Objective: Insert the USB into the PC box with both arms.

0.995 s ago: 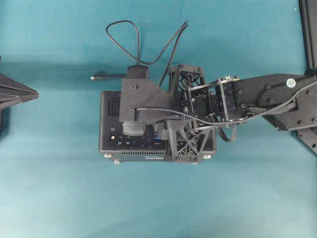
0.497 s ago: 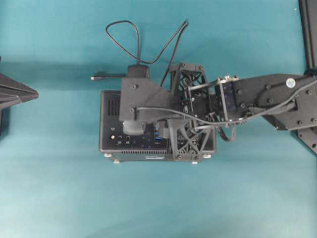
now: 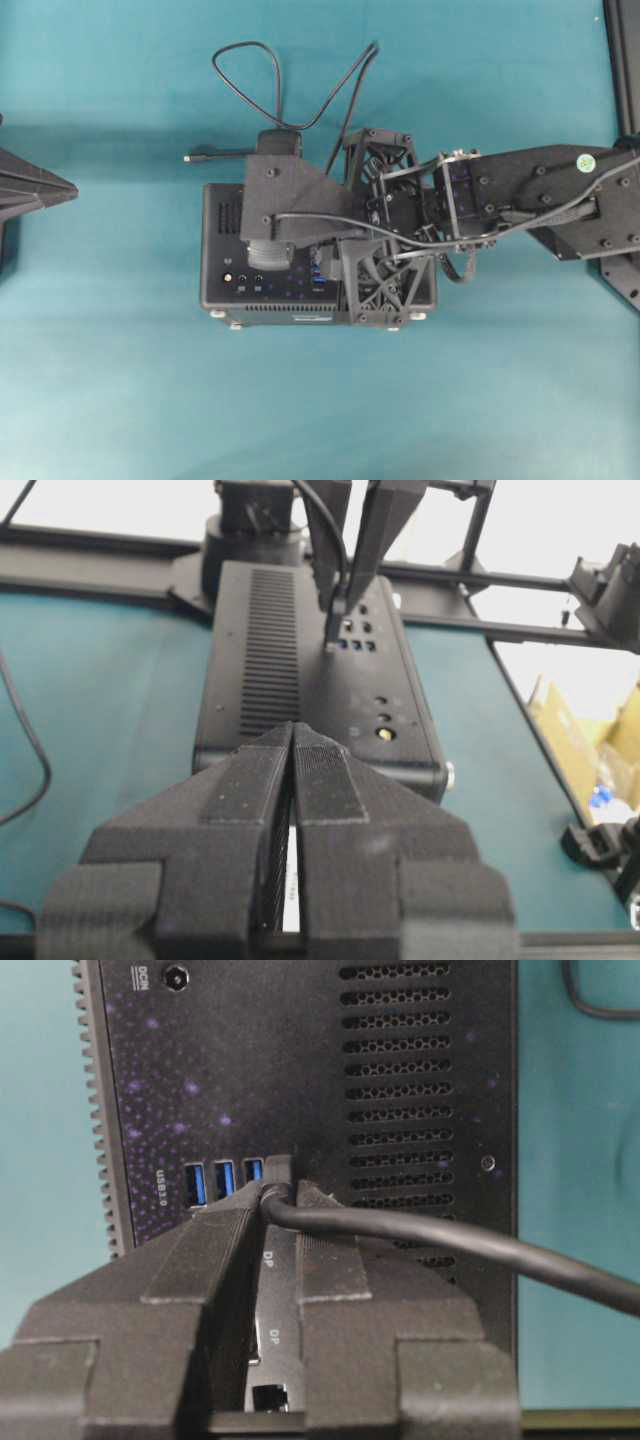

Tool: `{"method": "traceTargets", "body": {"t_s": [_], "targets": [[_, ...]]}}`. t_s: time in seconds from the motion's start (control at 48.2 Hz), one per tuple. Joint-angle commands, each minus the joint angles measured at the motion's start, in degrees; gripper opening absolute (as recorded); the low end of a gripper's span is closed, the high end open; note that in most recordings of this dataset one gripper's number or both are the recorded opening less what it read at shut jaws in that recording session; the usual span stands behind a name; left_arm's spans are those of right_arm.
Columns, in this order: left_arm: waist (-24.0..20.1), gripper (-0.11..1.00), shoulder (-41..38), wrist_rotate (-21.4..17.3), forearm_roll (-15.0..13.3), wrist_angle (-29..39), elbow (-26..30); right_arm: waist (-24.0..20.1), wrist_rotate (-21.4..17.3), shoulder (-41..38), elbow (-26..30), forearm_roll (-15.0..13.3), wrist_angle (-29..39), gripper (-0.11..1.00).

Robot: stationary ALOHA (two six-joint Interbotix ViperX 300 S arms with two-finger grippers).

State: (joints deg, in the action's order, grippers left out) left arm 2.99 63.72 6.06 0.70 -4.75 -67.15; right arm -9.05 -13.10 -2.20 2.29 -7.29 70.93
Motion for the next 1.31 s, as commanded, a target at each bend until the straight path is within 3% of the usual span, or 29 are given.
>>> {"method": "traceTargets", "body": {"t_s": [0.0, 0.207, 0.56, 1.057, 1.285], "targets": [[0.0, 0.00, -0.4, 0.2, 0.2, -0.3, 0.8, 0.8, 0.3, 0.5, 0.6, -1.1, 0.4, -0.01], [0.0, 0.00, -0.4, 0.2, 0.2, -0.3, 0.8, 1.8, 0.6, 0.6, 0.7, -2.5, 0.4, -0.01], [-0.2, 0.00, -0.6, 0.2, 0.2, -0.3, 0.6, -2.2, -2.5, 0.4, 1.4, 1.1, 0.2, -0.01], [-0.7, 0.00, -0.5, 0.2, 0.1, -0.3, 0.5, 0.7, -2.3, -0.5, 0.1, -2.6, 0.4, -0.01], [-0.7, 0.00, -0.4, 0.2, 0.2, -0.3, 0.6, -0.4, -2.4, -0.5, 0.2, -1.6, 0.4, -0.01]]}}
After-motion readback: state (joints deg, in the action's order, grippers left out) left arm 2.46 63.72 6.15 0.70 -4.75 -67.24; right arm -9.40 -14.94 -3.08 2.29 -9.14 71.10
